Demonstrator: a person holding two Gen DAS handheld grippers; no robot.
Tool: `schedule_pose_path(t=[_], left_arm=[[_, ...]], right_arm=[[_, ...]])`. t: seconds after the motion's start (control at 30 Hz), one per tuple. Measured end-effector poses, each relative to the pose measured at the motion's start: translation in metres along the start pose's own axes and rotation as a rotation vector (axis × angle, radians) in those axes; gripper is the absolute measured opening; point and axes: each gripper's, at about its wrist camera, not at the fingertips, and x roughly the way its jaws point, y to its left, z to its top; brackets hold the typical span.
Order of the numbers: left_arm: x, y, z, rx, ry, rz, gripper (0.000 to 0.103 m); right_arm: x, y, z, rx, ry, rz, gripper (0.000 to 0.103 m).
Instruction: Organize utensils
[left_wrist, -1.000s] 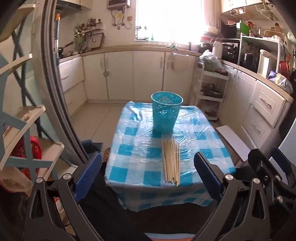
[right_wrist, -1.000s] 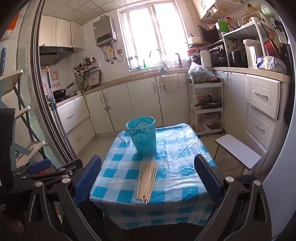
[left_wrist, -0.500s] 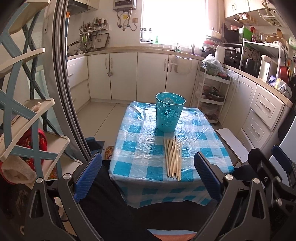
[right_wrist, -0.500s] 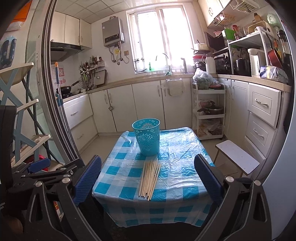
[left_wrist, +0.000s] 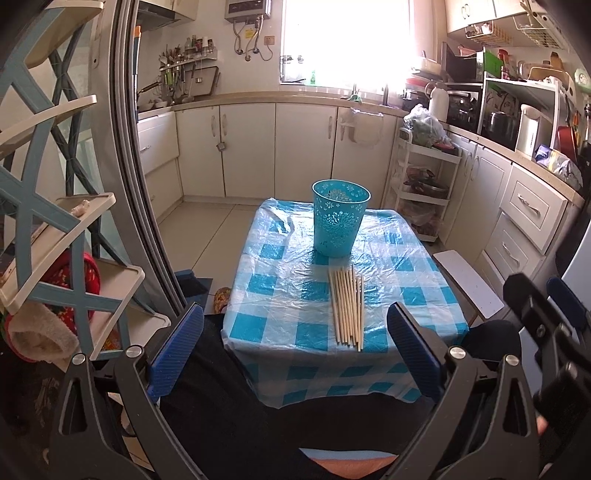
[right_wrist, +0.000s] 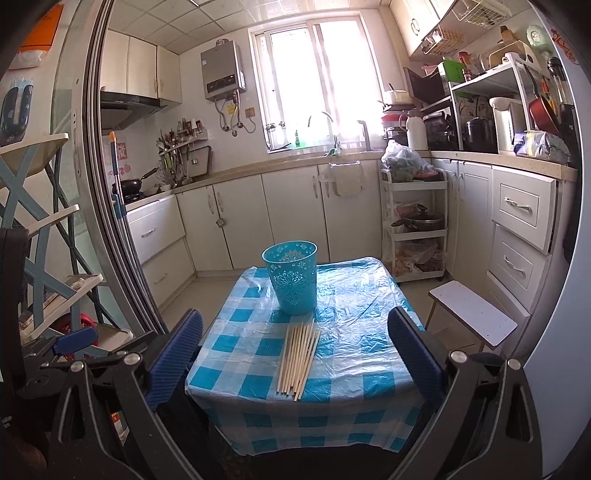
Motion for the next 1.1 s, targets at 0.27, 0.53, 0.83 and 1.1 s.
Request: schedule_pose_path(t=[0.27,0.53,0.83,1.1], left_arm=[[-0.003,0.002,-0.012,0.009,-0.025,-0.011,0.096],[0.016,0.005,-0.013,0.014,0.053,-0.043,0.096],[0.010,0.010,-0.015,-0.003,0.042,-0.057,0.096],[0.009,0.013,-0.011,-0.031,0.028,-0.036,0.096]], right_arm=[[0.003,0.003,0.001,-0.010,-0.003,-0.017,0.096],[0.009,0.006,-0.002,-0.027,0.025,-0.031,0.096],[-0.003,0.011,-0.001,-0.049,0.007,-0.036,0.096],[0.002,0.009,-0.001,-0.048,0.016,-0.023,0.096]])
